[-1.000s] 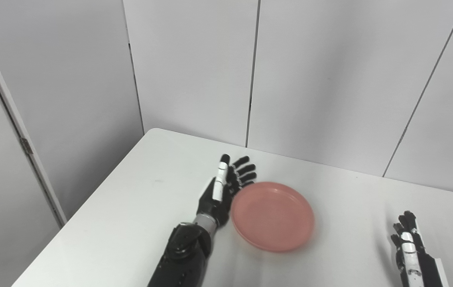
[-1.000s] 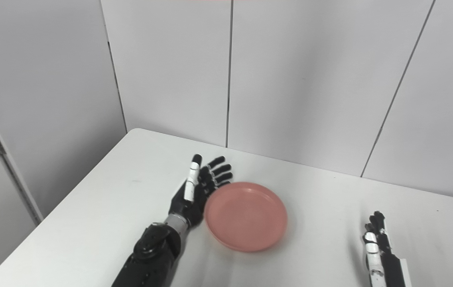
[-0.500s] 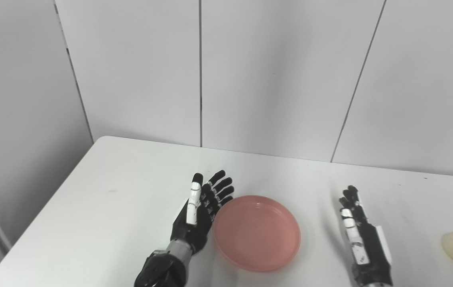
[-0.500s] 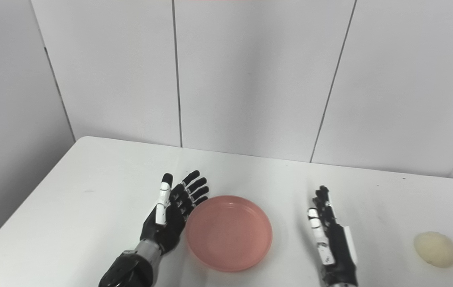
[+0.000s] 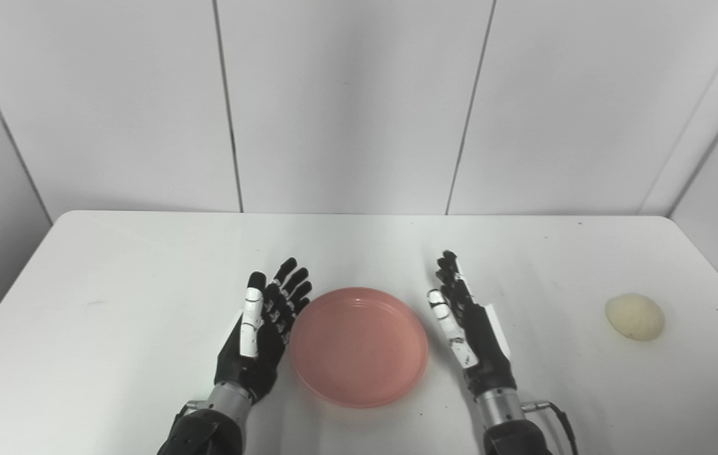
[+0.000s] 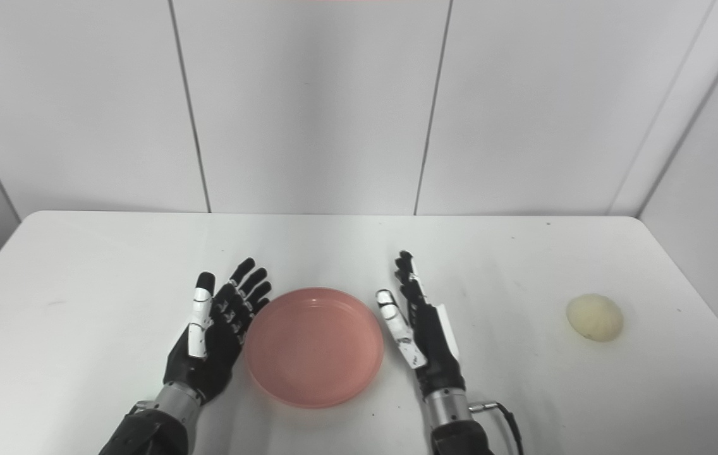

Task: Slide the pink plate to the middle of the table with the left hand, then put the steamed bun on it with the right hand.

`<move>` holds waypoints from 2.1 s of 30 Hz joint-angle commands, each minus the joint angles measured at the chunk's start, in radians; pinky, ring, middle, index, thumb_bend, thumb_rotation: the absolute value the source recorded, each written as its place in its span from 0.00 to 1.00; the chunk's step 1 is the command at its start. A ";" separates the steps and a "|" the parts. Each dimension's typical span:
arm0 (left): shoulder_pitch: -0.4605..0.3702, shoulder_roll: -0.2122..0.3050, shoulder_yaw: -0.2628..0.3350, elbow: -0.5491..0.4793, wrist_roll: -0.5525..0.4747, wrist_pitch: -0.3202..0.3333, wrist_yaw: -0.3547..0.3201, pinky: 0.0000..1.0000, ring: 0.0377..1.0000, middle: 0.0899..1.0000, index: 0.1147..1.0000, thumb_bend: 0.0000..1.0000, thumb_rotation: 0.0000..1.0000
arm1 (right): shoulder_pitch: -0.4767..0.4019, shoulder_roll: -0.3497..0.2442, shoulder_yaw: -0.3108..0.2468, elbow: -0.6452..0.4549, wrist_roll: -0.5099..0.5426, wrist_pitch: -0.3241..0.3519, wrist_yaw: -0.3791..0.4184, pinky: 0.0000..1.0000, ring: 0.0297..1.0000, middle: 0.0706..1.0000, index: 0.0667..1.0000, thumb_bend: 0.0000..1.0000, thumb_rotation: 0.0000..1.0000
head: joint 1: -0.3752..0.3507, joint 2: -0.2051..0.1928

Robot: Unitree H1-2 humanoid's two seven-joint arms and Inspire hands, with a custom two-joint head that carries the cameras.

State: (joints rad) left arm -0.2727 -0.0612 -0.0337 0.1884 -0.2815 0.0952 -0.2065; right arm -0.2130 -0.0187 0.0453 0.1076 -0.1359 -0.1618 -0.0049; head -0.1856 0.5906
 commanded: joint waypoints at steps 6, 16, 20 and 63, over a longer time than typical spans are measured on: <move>0.014 0.011 -0.019 0.021 0.044 -0.037 -0.006 1.00 0.99 0.99 0.97 0.69 1.00 | -0.014 0.029 0.010 -0.010 0.001 0.014 -0.013 0.98 0.97 0.97 0.99 0.57 0.90 | -0.025 0.015; 0.004 0.030 -0.029 0.054 0.076 -0.101 -0.010 1.00 1.00 1.00 0.97 0.68 1.00 | -0.076 -0.005 -0.061 -0.051 -0.018 0.018 -0.073 0.95 0.93 0.93 0.95 0.55 0.87 | -0.079 0.009; -0.002 0.033 -0.031 0.071 0.107 -0.151 0.002 1.00 0.98 0.98 0.96 0.65 1.00 | -0.109 -0.060 -0.089 -0.094 -0.108 0.090 -0.098 0.84 0.86 0.87 0.90 0.54 0.82 | -0.112 -0.001; -0.026 0.094 0.004 0.138 0.090 -0.190 -0.062 1.00 0.98 0.97 0.95 0.58 1.00 | -0.177 -0.418 -0.304 -0.176 -0.688 0.632 0.170 0.66 0.79 0.84 0.84 0.81 0.42 | -0.374 -0.096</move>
State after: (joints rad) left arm -0.3235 0.0176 -0.0382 0.2971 -0.1748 -0.0621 -0.2486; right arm -0.3576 -0.4188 -0.2356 -0.0502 -0.7765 0.4746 0.1533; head -0.5599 0.4939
